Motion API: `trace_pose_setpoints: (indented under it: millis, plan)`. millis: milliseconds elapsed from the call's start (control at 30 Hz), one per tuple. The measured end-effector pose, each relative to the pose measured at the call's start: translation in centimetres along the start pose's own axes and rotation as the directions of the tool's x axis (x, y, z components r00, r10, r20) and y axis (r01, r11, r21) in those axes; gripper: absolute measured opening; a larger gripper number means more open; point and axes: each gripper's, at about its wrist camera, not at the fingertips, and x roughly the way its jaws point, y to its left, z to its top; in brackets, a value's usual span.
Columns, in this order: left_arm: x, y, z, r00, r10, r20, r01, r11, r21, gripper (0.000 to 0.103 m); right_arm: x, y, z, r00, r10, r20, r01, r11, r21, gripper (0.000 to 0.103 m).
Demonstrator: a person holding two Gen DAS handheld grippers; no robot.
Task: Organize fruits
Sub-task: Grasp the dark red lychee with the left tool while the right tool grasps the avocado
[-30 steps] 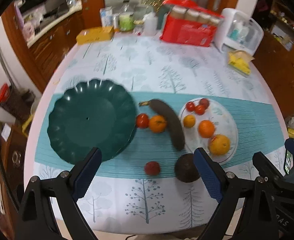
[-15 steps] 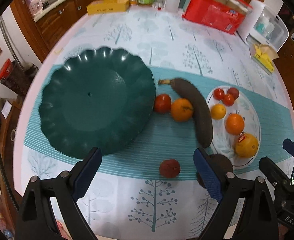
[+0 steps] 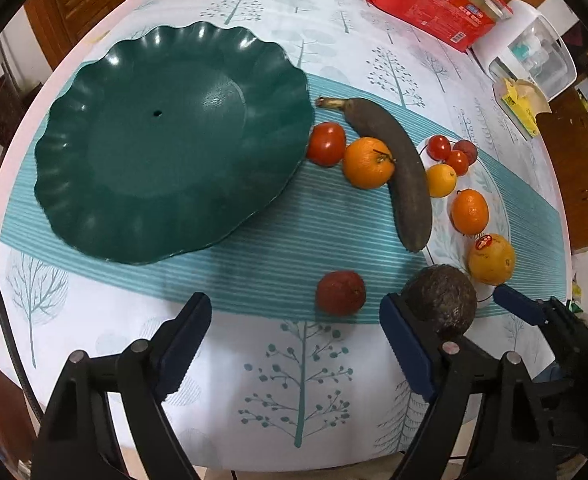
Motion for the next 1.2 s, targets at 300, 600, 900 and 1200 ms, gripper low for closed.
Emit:
trace_pose_setpoints:
  millis: [300,600,900,1200]
  plan:
    - [1.3,0.0,-0.5,0.998,-0.027,-0.062,0.026,1.0,-0.016,0.072,2.5,1.9,0.2,1.0,0.021,0.006,-0.021,0.993,-0.12,0.084]
    - [2.2,-2.1,-0.5,0.997,-0.011,-0.079,0.016,0.999,0.052,0.071,3.5,1.5,0.1,1.0,0.004,0.008,-0.003,0.989,-0.146,0.073]
    - [3.9,-5.3,-0.5,0.996,0.005,-0.085,0.009,0.987,0.163,0.045,2.9,0.5,-0.9,1.0,-0.017,0.003,0.017,0.991,-0.133,0.073]
    - [4.8,-6.5,0.1,0.997,0.022,-0.076,-0.007,0.981,0.192,0.027,2.7,0.0,-1.2,1.0,-0.023,0.009,0.024,0.994,-0.104,0.073]
